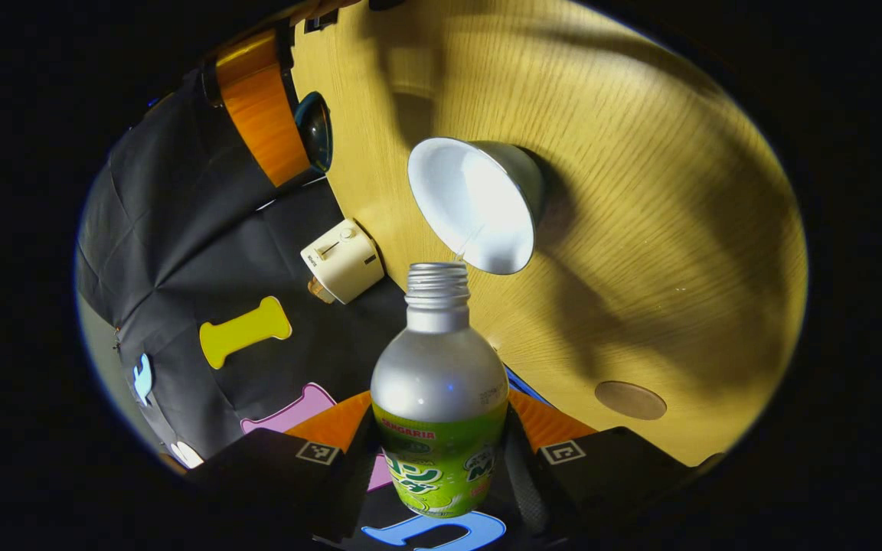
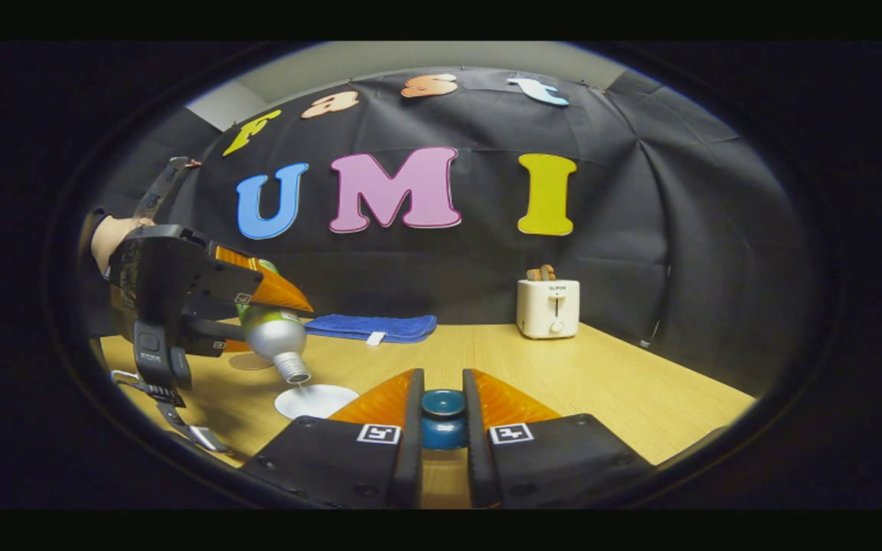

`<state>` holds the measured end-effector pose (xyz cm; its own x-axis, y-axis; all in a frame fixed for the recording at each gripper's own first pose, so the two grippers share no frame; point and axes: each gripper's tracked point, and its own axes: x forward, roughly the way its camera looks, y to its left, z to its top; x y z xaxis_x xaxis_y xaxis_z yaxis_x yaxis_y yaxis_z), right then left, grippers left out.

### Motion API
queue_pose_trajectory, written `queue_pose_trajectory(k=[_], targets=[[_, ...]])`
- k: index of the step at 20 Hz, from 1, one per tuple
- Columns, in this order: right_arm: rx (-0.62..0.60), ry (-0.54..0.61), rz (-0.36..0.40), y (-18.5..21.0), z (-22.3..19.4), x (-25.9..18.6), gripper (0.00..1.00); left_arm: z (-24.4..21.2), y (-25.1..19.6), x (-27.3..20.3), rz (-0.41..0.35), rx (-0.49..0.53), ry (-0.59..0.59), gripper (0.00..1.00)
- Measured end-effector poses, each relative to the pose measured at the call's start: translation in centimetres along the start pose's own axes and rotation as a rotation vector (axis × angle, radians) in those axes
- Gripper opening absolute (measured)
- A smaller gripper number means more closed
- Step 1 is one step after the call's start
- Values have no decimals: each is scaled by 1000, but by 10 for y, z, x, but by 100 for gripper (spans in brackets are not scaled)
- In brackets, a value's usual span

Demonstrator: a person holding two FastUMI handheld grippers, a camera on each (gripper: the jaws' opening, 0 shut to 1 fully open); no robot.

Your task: Open the teacup lid with one hand, grasp the water bottle and pour water into the teacup with the other hand; after pouring, place the water bottle on the coaster and then close the teacup lid.

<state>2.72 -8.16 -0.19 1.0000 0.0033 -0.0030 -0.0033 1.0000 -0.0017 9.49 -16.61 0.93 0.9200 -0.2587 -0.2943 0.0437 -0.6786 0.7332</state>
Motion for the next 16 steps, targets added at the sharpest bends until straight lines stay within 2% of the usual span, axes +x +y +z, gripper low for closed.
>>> queue_pose_trajectory(k=[1,3,4,8,9,10,13,14,16], targets=[[0,0,0,0,0,0,28,0,1,1,1,0,-1,80],[0,0,0,0,0,0,31,0,1,1,1,0,-2,80],[0,0,0,0,0,0,28,0,-1,2,-3,-2,-1,80],[0,0,0,0,0,0,28,0,-2,0,-7,-13,-2,80],[0,0,0,0,0,0,31,-1,-2,0,-6,-15,-2,80],[0,0,0,0,0,0,28,-1,-2,0,-4,-17,-2,80],[0,0,0,0,0,0,28,1,-5,0,-4,-28,-4,80],[0,0,0,0,0,0,31,0,-4,-1,-3,-31,-4,80],[0,0,0,0,0,0,28,1,-5,-2,-3,-37,-6,80]])
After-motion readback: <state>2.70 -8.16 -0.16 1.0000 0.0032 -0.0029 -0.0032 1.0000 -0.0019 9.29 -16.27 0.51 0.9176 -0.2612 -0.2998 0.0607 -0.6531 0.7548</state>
